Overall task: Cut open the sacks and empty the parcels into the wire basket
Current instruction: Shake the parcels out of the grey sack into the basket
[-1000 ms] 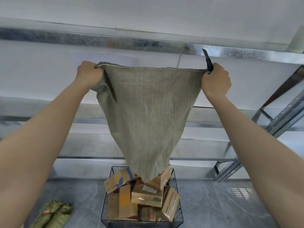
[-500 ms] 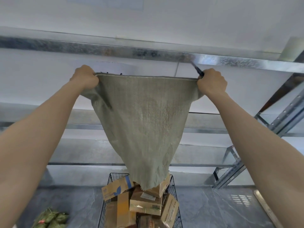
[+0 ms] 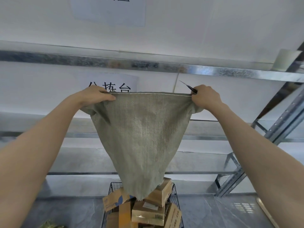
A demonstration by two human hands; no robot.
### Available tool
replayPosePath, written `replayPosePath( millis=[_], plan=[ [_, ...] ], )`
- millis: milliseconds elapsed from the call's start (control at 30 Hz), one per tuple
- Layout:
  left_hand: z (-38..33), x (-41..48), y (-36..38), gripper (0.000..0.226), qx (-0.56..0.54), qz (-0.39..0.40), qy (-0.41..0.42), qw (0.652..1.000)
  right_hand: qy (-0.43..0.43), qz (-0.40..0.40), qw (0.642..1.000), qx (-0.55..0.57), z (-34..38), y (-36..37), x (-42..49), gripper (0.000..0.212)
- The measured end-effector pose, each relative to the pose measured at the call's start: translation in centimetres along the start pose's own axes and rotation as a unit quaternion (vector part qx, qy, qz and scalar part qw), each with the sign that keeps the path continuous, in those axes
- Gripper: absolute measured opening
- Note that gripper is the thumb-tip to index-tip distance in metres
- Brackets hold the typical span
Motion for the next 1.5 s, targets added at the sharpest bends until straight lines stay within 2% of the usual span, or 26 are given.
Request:
replayPosePath(
  millis=[67, 167, 267, 333, 400, 500, 633, 700, 733, 800, 900, 967, 1033, 1100, 1167, 1233, 1333, 1500],
  plan=[
    [0.6, -0.1, -0.1, 0.037, 0.024, 0.001, 0.005, 1.0, -0.005, -0.001, 1.0, 0.013, 0.2, 0.2, -0.5, 0.014],
    [1.5, 0.3, -0.2, 0.051, 0.094, -0.051, -0.009, 0.994, 0.0, 0.016, 1.0, 0.021, 0.9, 0.8, -1.3, 0.027],
    [1.2, 0.2, -0.2, 0.055, 0.127, -0.082, -0.017, 0.988, 0.002, 0.018, 0.999, -0.028, 1.8, 1.4, -1.9, 0.036],
    [0.6, -0.1, 0.0, 0.051, 0.146, -0.084, -0.01, 0.986, 0.0, 0.021, 0.998, -0.06, 2.4, 1.9, -2.3, 0.031],
    [0.2, -0.1, 0.2, 0.034, 0.19, -0.079, 0.013, 0.978, 0.003, 0.025, 0.998, -0.065, 2.8, 2.5, -2.5, 0.022],
    [0.0, -0.1, 0.6, 0.011, 0.233, -0.064, 0.039, 0.97, 0.004, 0.041, 0.999, -0.018, 3.2, 3.5, -3.0, 0.009],
    [-0.3, -0.9, 1.9, 0.016, 0.233, -0.034, 0.037, 0.971, 0.009, 0.056, 0.996, 0.069, 3.6, 4.8, -3.4, 0.006],
    [-0.4, -1.4, 2.4, 0.01, 0.221, -0.01, 0.031, 0.975, 0.013, 0.061, 0.994, 0.09, 3.6, 5.0, -3.6, 0.006],
    [-0.4, -1.6, 2.7, 0.012, 0.214, 0.009, 0.025, 0.977, 0.017, 0.065, 0.993, 0.099, 3.5, 5.1, -3.7, 0.006],
    [-0.7, -2.1, 3.3, 0.035, 0.208, 0.038, 0.01, 0.977, 0.023, 0.07, 0.99, 0.122, 3.1, 5.2, -3.9, 0.008],
    [-1.3, -3.1, 3.9, 0.05, 0.199, 0.029, -0.014, 0.979, 0.026, 0.072, 0.986, 0.148, 2.5, 5.1, -4.2, 0.012],
    [-2.0, -3.7, 4.4, 0.046, 0.16, 0.035, -0.008, 0.987, 0.027, 0.067, 0.985, 0.159, 2.1, 4.8, -4.5, 0.016],
    [-2.9, -4.4, 5.1, 0.032, 0.103, 0.049, -0.003, 0.993, 0.025, 0.066, 0.984, 0.165, 1.8, 4.3, -5.0, 0.019],
    [-4.1, -5.4, 5.7, 0.019, 0.015, 0.066, -0.016, 0.998, 0.022, 0.076, 0.982, 0.169, 1.7, 3.9, -5.8, 0.021],
    [-5.3, -6.6, 6.3, 0.022, -0.106, 0.076, -0.046, 0.99, 0.02, 0.083, 0.98, 0.177, 1.5, 3.7, -6.7, 0.02],
    [-6.2, -7.6, 7.1, 0.027, -0.227, 0.074, -0.087, 0.967, 0.018, 0.091, 0.975, 0.2, 1.3, 3.7, -7.7, 0.02],
    [-7.4, -8.8, 8.4, 0.026, -0.389, 0.096, -0.118, 0.908, 0.014, 0.116, 0.959, 0.258, 1.3, 3.6, -9.3, 0.016],
    [-8.9, -10.3, 9.6, 0.028, -0.564, 0.119, -0.139, 0.805, 0.038, 0.165, 0.914, 0.368, 1.7, 3.7, -11.3, 0.014]
  ],
)
Point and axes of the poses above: each hand's wrist, its own x-axis towards the middle knuckle, its own y-axis out of the palm, z = x × y, the point moved 4 cm from there along x, towards the middle knuckle, and after that the axes turned 15 degrees about x, right-handed, at the moved point
